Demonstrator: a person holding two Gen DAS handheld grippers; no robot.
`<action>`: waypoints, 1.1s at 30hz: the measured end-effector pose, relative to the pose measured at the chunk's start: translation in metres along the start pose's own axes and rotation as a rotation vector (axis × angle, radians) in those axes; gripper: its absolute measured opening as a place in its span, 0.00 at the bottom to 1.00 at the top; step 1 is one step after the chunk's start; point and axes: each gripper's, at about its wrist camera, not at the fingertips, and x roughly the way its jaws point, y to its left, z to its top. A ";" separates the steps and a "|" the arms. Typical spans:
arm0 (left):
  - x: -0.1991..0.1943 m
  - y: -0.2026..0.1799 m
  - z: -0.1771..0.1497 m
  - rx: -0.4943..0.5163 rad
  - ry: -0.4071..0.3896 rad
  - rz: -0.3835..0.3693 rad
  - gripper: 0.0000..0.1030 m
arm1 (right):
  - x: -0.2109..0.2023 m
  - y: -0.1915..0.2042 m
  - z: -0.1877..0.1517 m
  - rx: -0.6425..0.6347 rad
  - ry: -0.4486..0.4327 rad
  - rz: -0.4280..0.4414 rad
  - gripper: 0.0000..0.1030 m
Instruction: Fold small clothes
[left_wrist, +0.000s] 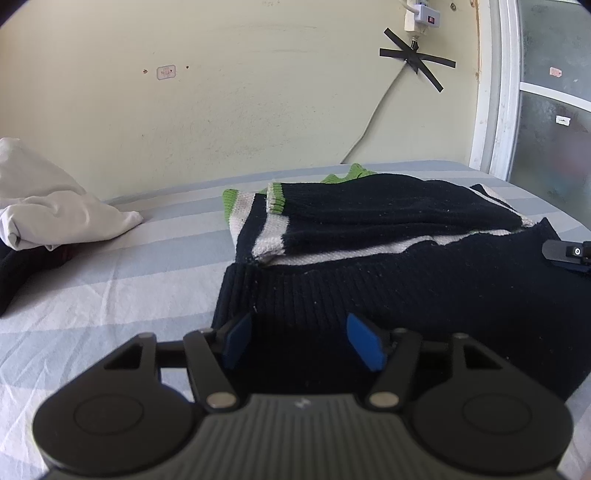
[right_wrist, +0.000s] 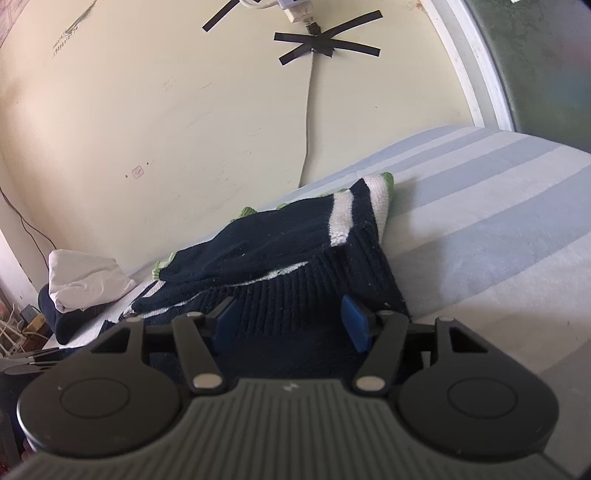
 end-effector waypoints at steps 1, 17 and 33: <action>0.000 0.000 0.000 0.001 0.000 -0.001 0.60 | 0.000 0.002 0.000 -0.007 0.000 -0.005 0.64; -0.002 -0.001 -0.001 0.013 -0.002 -0.030 0.74 | 0.009 0.025 -0.006 -0.096 0.020 -0.066 0.87; 0.006 -0.008 0.000 0.064 0.062 -0.106 1.00 | 0.019 0.044 -0.010 -0.161 0.056 -0.097 1.00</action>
